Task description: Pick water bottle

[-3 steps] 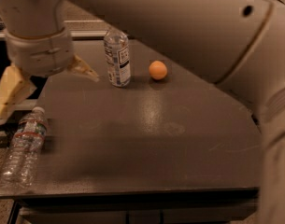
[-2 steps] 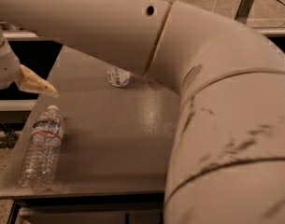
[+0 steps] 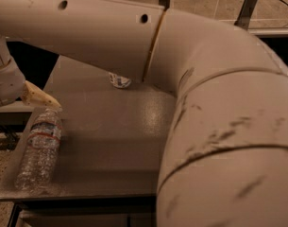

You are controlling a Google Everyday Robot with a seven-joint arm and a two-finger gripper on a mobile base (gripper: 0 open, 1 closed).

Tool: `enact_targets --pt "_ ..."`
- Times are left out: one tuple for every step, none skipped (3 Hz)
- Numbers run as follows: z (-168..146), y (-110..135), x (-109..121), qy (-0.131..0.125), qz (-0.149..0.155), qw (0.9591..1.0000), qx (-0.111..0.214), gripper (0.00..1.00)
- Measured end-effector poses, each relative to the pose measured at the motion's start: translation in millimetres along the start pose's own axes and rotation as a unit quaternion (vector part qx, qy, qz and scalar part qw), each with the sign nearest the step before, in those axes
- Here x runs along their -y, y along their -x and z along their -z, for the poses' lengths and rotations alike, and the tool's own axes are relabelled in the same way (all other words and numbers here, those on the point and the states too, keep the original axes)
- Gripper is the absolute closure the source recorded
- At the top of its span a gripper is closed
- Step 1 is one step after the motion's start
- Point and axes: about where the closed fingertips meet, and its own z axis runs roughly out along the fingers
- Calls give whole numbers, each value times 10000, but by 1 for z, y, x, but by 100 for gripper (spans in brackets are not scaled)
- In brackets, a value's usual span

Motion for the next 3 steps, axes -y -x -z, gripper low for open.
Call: enact_targets --pt "-19 -4 6 -126 -123 9995 -276 0" --pt "-35 -10 8 -113 -240 9988 -410 0" --pt "-54 -18 5 -93 -266 9984 -488 0"
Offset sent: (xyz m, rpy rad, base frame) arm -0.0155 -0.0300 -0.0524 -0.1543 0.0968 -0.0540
